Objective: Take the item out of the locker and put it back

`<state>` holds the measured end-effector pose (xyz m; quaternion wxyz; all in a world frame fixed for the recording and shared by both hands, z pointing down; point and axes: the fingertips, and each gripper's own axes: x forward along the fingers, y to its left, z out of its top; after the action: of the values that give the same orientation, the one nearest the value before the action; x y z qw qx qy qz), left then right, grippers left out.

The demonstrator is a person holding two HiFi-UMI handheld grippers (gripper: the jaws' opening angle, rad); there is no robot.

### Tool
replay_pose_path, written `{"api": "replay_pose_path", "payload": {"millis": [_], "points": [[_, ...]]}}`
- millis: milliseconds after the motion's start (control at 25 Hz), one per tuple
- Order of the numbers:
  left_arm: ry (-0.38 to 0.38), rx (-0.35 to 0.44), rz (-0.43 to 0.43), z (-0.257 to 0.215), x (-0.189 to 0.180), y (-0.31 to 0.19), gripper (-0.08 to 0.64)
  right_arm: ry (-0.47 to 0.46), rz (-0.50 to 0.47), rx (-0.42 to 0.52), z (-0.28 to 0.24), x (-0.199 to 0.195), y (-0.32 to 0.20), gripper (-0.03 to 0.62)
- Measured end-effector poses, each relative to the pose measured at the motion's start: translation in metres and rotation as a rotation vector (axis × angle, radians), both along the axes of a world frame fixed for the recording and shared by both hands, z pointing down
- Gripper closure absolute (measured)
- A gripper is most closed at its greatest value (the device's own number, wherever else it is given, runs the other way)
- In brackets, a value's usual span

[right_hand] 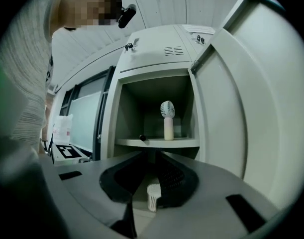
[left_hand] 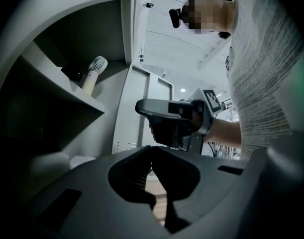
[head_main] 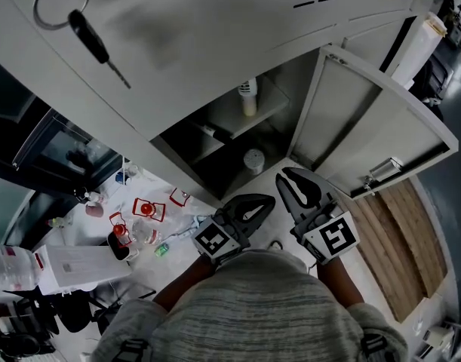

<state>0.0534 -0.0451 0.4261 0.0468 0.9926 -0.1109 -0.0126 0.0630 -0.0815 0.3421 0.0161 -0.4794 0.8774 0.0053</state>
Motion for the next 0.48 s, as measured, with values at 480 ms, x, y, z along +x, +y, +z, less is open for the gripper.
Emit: {"api": "replay_pose_path", "payload": {"millis": [480], "points": [[-0.009, 0.005, 0.022, 0.000, 0.001, -0.001, 0.553, 0.004, -0.010, -0.080, 0.032, -0.005, 0.022, 0.568]]}}
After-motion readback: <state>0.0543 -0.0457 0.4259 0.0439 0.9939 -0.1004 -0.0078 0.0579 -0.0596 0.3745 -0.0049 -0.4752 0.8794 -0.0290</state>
